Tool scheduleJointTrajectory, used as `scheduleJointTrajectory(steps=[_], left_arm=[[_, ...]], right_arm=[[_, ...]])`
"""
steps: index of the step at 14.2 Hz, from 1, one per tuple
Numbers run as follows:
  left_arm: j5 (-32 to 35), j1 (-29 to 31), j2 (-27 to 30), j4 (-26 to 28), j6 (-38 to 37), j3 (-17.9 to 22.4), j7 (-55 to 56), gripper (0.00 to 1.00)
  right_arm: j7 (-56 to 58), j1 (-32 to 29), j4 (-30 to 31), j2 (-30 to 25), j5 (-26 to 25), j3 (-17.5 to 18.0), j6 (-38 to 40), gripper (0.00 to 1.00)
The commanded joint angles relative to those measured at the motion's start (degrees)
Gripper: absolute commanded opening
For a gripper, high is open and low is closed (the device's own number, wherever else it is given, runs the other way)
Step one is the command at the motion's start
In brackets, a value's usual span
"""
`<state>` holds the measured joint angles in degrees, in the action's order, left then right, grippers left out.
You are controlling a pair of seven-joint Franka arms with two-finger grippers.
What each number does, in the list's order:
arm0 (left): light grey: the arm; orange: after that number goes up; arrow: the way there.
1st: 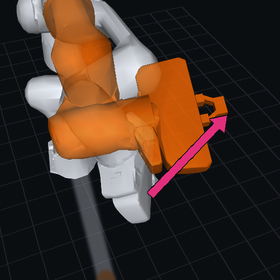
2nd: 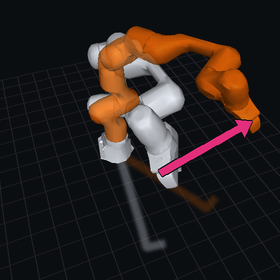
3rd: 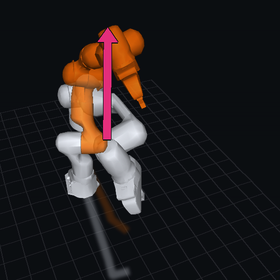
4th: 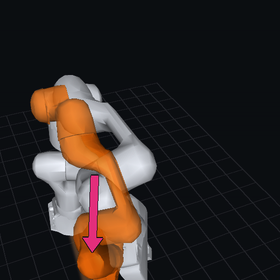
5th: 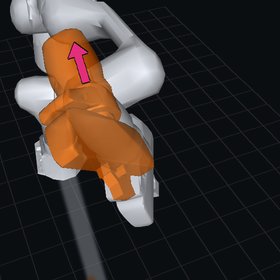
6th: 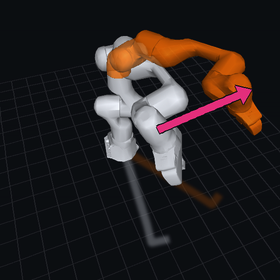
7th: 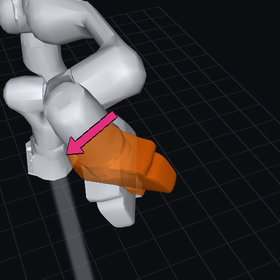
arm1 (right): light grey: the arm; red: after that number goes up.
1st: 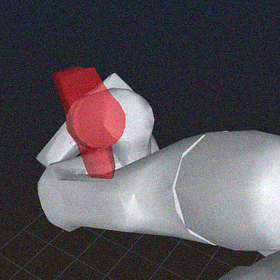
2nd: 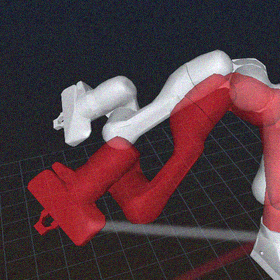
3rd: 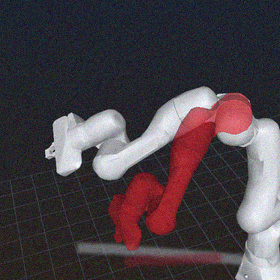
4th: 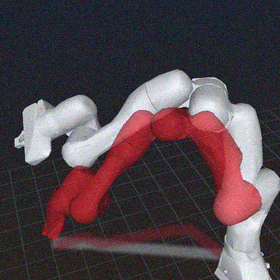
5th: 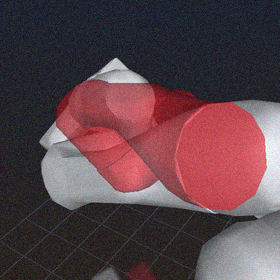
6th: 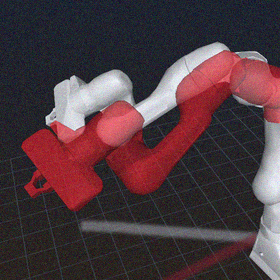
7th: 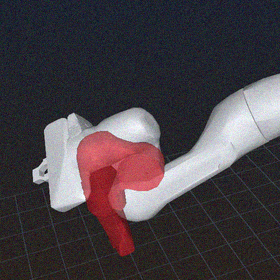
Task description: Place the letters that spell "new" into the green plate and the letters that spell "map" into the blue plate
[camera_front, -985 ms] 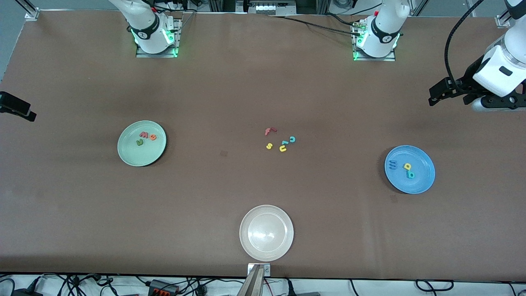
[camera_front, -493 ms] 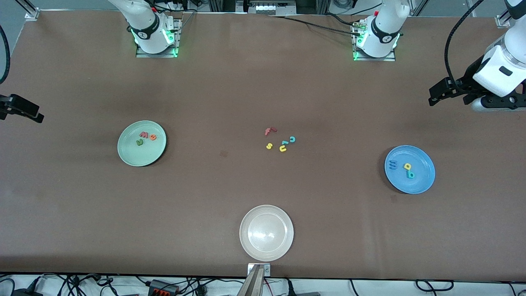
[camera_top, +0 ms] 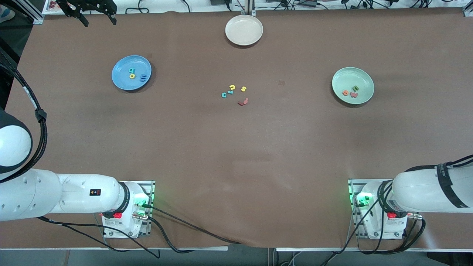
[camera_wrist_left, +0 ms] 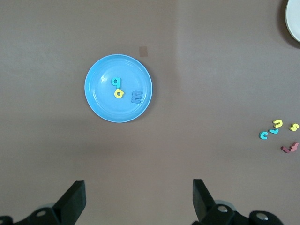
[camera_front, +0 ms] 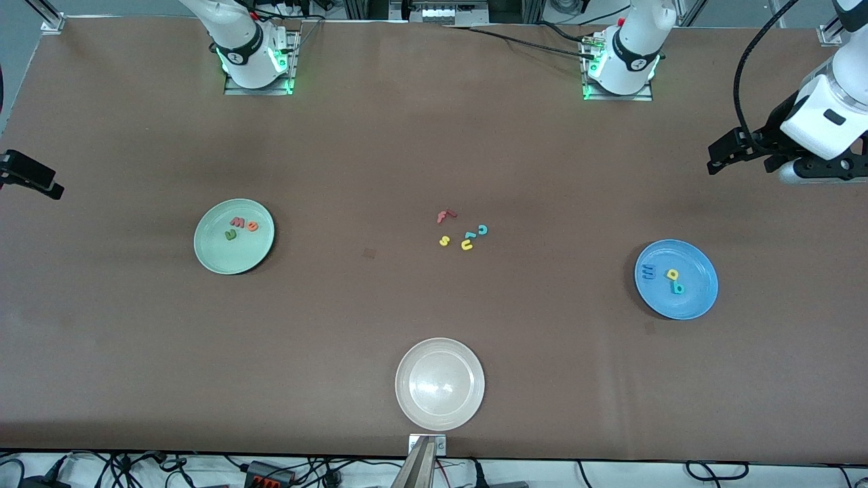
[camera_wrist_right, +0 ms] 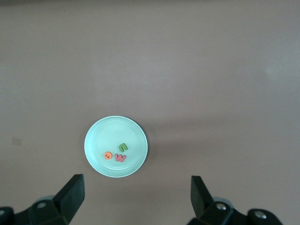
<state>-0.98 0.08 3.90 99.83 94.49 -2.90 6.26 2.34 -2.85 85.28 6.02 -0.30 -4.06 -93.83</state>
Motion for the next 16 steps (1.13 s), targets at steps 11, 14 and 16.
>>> scheduleJointTrajectory(steps=[11, 14, 16], left_arm=[[-0.5, -0.1, -0.9, -1.8, -1.3, 0.2, -1.2, 1.0], [-0.4, -0.1, -0.8, -1.8, -1.3, 0.2, -1.2, 1.0], [-0.4, -0.2, -0.8, -1.8, -1.3, 0.2, -1.1, 1.0]], right_arm=[[-0.3, -0.8, 13.3, -9.3, -1.9, 1.5, -3.8, 1.0], [-0.3, -0.8, 13.3, -9.3, -1.9, 1.5, -3.7, 1.0], [-0.3, -0.8, 13.3, -9.2, -1.9, 1.5, -3.8, 1.0]])
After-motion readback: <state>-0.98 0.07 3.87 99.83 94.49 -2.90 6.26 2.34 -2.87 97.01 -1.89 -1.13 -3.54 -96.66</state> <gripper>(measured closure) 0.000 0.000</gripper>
